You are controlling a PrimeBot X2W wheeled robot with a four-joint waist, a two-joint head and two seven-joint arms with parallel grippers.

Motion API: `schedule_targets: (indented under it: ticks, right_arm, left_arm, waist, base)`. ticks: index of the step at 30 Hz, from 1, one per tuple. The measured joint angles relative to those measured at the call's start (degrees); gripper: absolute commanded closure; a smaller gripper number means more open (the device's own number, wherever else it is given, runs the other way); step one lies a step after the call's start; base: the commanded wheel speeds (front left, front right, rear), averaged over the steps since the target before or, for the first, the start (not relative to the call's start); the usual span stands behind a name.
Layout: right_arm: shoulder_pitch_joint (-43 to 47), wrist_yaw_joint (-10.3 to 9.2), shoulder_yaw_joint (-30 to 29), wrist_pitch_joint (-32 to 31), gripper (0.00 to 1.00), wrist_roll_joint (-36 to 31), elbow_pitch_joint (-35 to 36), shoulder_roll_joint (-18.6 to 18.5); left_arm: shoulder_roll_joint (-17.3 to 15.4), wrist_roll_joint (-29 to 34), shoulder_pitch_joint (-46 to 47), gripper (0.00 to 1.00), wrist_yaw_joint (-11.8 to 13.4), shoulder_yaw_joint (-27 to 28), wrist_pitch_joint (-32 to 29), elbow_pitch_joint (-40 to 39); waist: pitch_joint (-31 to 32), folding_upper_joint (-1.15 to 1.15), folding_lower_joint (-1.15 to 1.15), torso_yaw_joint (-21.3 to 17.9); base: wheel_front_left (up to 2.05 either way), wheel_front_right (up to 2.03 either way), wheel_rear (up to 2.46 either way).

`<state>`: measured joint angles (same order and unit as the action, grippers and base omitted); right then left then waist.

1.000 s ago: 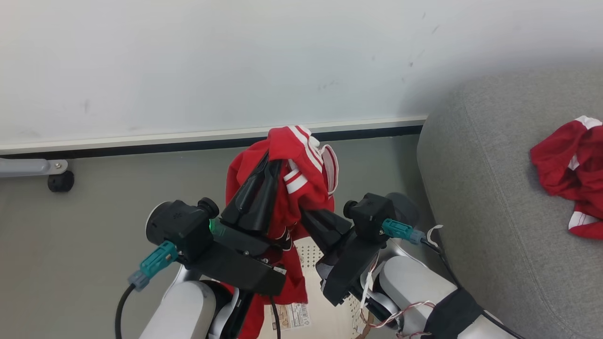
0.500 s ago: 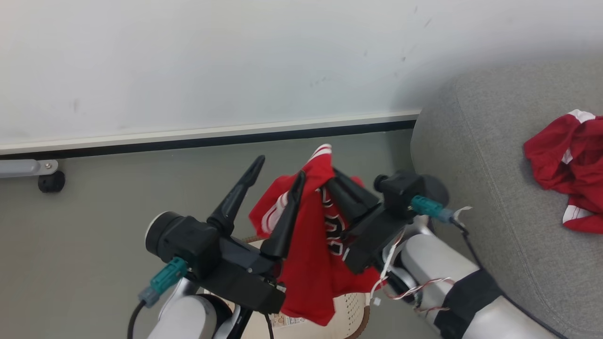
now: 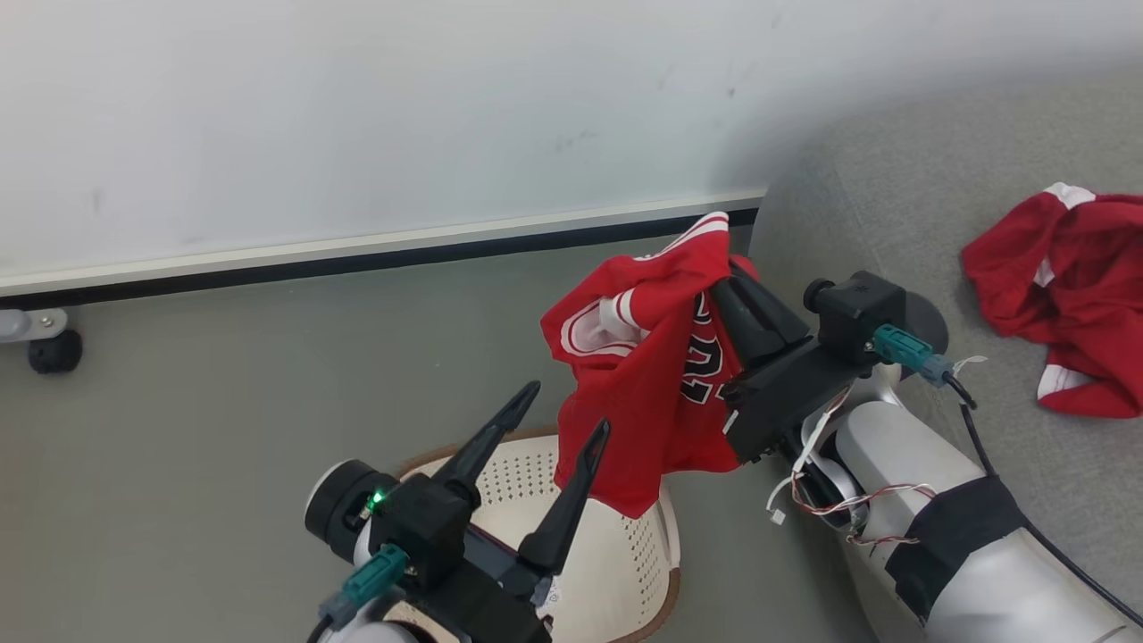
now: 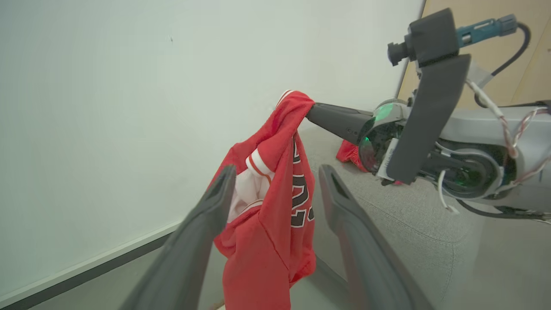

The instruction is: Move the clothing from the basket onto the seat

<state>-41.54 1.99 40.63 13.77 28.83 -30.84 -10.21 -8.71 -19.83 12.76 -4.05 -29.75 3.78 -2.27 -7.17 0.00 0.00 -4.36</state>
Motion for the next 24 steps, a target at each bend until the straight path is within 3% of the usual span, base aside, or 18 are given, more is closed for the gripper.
schedule_targets:
  ticks: [24]
  right_arm:
    - [1.36,-2.12,-3.18,0.51,1.00,0.01,3.35,-1.82]
  left_arm:
    - [-3.05,2.35,-1.69,0.00,-0.56,-2.20,-2.52,-1.80]
  waist:
    - [-3.15,0.00,0.00,-10.20]
  base:
    - [0.00,0.00,0.00]
